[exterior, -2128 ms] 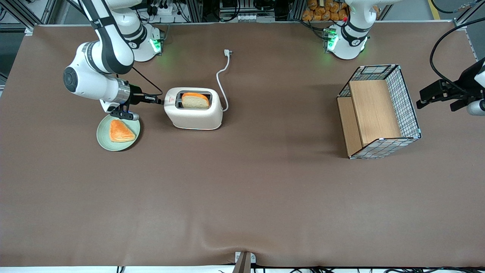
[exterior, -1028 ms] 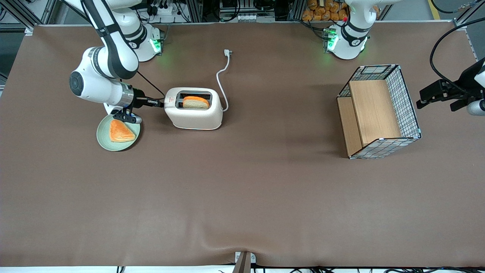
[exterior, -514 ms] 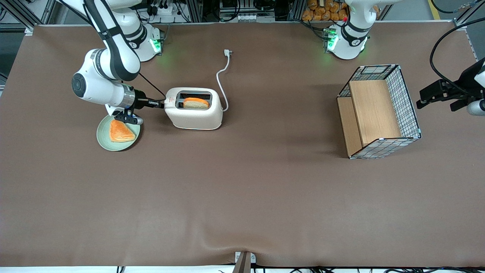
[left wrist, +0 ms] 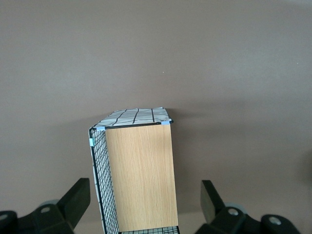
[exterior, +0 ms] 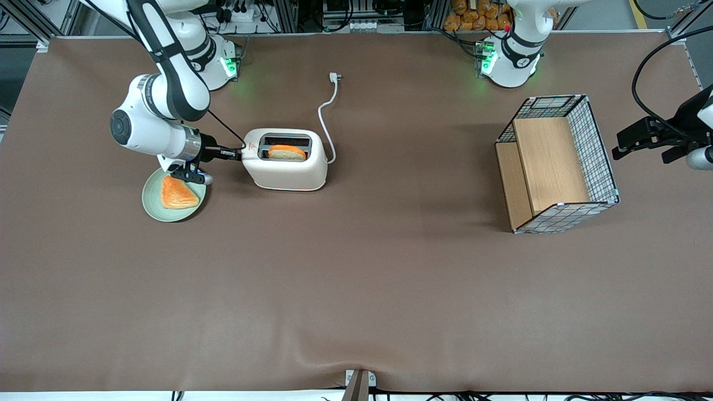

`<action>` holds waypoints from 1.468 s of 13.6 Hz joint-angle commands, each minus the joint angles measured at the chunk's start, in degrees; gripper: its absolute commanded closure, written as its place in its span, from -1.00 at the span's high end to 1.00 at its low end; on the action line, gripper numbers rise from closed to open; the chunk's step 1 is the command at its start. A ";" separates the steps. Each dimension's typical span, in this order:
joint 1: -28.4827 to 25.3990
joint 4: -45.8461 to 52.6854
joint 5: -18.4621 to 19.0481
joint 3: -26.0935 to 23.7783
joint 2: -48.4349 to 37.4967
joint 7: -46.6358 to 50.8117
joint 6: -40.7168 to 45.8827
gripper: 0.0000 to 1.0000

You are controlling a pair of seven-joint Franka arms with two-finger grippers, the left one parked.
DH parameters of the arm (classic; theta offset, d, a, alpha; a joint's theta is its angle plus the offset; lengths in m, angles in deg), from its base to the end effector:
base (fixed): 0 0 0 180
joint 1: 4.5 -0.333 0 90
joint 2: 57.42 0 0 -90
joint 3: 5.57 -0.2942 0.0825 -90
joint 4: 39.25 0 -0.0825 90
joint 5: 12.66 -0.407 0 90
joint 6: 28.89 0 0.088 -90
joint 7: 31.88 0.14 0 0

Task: Press toaster button with right arm
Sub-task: 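Press the brass button down with the right gripper fingertips and hold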

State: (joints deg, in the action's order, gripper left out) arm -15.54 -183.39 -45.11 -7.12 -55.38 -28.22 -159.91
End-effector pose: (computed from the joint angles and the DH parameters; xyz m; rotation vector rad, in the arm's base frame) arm 0.4263 0.1217 0.1779 -2.7490 0.3840 0.4320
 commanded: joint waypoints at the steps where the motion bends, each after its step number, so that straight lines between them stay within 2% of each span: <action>1: -1.79 -0.70 -2.70 -0.21 1.92 -3.66 -4.76 -1.00; 20: -2.85 -0.70 -2.70 -0.47 3.94 -3.92 -6.87 -1.00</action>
State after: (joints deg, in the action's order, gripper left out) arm -16.03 -183.68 -45.11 -7.11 -54.80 -28.45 -161.31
